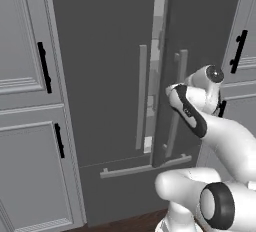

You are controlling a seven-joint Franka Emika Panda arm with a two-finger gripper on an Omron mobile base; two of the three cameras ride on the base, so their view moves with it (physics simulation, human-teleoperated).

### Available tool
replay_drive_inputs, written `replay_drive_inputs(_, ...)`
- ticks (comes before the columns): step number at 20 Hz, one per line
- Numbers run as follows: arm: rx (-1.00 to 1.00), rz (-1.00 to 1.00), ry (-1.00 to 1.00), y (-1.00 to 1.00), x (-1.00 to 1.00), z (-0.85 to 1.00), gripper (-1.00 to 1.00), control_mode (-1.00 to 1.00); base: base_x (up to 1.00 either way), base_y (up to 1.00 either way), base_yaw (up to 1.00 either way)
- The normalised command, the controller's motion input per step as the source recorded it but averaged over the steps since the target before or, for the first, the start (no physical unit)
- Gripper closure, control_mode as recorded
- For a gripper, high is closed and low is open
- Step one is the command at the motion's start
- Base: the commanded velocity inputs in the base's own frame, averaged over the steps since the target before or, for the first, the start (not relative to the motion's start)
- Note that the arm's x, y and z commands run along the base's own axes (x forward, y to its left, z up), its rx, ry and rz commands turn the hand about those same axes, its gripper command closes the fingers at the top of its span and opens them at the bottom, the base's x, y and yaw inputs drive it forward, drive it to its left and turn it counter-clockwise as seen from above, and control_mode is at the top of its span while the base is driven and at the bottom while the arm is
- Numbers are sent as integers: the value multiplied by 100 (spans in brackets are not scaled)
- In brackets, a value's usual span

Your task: Take the strawberry from the fridge and place it on top of the pancake, located on the dining counter.

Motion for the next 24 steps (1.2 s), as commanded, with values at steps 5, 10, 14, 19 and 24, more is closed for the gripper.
replay_drive_inputs(5,1,0,6,-100,-100,-5,100,-100,0,0,0)
replay_drive_inputs(10,8,-4,8,-99,-94,0,100,-100,0,0,0)
replay_drive_inputs(14,10,-7,2,-85,-84,0,-100,-100,0,0,0)
replay_drive_inputs(19,2,-3,0,-10,-84,11,-100,-100,0,0,0)
replay_drive_inputs(24,-11,-11,3,22,-83,52,-100,-100,0,0,0)
